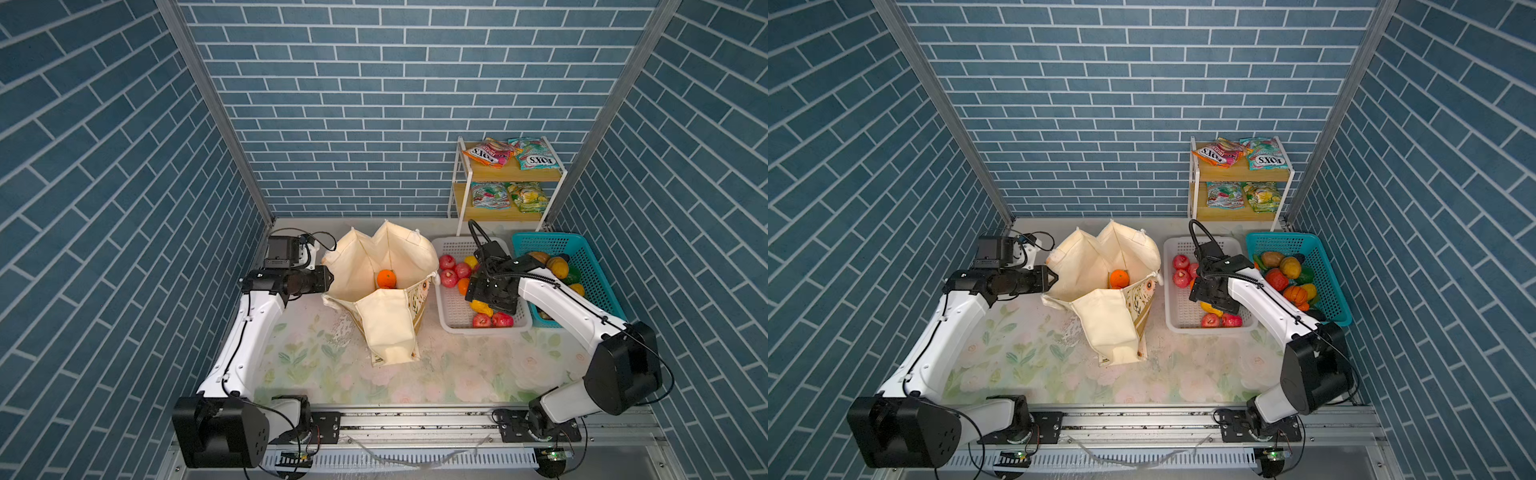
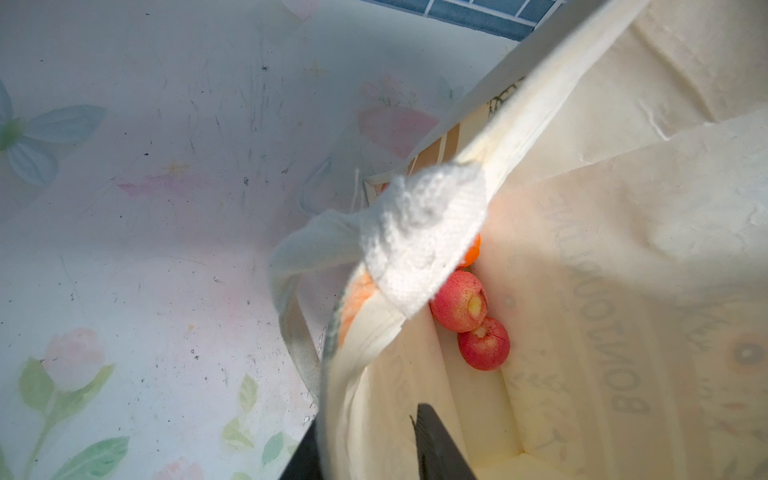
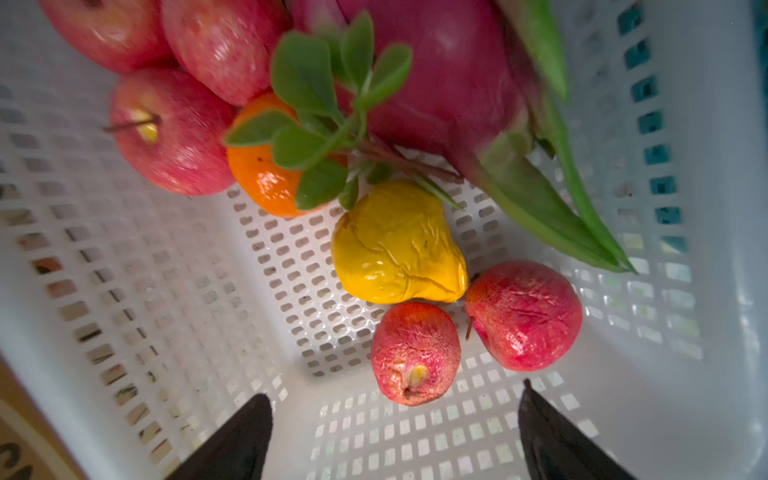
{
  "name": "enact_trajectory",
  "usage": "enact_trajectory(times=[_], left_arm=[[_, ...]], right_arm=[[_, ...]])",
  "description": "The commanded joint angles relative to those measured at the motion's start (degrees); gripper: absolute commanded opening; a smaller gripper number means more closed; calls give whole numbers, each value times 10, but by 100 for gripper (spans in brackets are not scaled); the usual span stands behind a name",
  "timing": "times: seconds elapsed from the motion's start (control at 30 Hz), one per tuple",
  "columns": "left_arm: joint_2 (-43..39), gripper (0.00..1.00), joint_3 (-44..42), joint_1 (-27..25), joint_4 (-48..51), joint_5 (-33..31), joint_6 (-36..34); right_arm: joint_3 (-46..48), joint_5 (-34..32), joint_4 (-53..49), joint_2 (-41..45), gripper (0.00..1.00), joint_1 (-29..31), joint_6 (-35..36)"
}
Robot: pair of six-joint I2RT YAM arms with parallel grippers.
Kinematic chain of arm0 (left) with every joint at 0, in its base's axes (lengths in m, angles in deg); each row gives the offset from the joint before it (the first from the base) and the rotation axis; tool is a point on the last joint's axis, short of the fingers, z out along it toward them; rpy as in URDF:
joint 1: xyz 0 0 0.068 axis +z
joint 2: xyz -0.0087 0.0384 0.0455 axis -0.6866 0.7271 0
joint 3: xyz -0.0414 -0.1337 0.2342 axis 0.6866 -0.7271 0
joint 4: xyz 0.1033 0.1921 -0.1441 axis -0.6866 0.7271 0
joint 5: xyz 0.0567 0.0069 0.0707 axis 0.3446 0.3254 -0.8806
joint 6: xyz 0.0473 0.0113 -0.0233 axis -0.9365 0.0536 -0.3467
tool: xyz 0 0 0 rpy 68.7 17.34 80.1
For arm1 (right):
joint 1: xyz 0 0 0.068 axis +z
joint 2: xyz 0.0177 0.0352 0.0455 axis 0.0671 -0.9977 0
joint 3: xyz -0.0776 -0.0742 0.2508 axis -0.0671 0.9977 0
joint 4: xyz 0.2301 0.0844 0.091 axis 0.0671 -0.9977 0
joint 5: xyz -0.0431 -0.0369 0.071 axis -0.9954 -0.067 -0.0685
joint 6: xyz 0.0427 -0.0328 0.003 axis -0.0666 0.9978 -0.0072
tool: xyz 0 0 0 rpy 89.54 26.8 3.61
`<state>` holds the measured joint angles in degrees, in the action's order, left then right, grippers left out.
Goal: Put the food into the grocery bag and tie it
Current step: 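Return the right gripper to the white basket and grasp another red apple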
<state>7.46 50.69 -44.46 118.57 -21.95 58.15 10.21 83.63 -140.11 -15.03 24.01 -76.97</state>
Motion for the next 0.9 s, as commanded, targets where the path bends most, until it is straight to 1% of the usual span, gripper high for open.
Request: enact_trajectory(times=[0.0, 0.3, 0.63, 0.87], left_arm=[[-5, 36, -7, -1, 4, -1, -3], [-5, 36, -7, -1, 5, -2, -3], [-4, 36, -8, -1, 4, 1, -2], [-4, 36, -7, -1, 4, 0, -2]], right_arm=[[7, 14, -25, -16, 92, 0, 0], [18, 33, -15, -54, 90, 0, 4], [33, 37, -8, -89, 88, 0, 9], [33, 42, -1, -114, 82, 0, 15]])
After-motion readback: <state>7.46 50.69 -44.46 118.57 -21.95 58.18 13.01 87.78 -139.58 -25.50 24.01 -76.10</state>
